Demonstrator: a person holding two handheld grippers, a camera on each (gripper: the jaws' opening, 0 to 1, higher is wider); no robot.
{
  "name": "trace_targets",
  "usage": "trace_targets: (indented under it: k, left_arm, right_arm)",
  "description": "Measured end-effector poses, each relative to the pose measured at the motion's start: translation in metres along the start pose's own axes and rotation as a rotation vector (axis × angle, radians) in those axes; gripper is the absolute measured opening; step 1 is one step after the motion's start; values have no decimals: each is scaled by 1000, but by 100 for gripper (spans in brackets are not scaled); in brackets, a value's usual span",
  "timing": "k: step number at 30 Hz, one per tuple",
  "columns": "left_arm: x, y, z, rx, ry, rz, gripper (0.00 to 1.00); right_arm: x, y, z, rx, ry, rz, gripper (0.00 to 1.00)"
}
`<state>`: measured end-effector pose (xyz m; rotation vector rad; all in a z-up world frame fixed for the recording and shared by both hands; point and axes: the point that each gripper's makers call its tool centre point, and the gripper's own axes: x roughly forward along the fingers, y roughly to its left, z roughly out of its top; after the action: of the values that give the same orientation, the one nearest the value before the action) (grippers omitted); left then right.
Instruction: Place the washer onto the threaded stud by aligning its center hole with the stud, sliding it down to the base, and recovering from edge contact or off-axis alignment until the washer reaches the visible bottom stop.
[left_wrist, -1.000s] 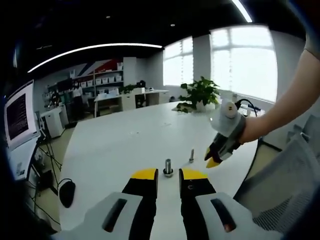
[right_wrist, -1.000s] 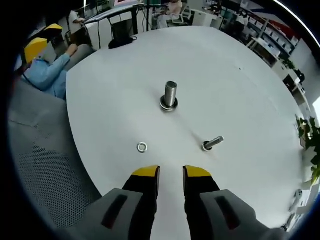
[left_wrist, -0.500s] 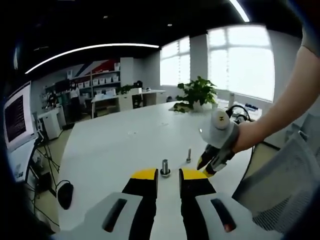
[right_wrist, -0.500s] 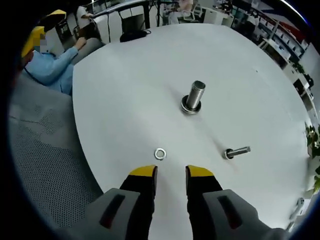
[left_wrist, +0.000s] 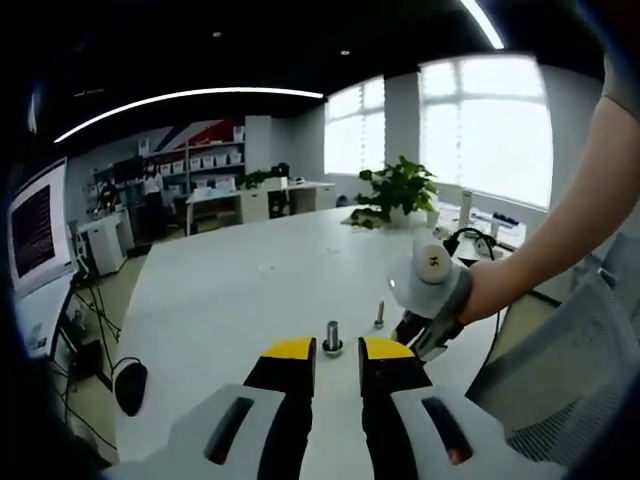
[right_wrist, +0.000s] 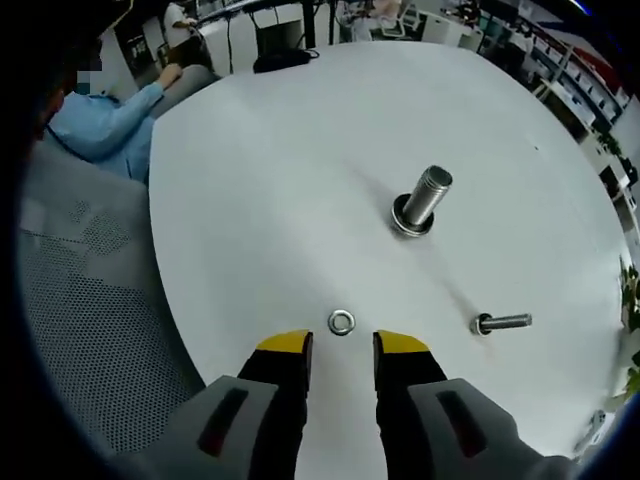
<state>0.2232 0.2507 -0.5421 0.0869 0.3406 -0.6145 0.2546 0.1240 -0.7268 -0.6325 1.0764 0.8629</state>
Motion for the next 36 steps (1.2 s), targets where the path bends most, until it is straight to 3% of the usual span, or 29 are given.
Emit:
trace_targets:
  k: [13, 22, 36]
  left_arm:
    - [1, 1, -3, 10, 15, 4, 15]
    - [2, 0, -5, 14, 21, 3, 15]
    - [3, -1, -6, 25, 28, -2, 15]
  right_arm:
    - [8, 5, -1, 7, -1, 21, 27]
    - [16, 7, -12, 7, 18, 28, 27]
    - [16, 1, -7, 13, 10, 23, 26]
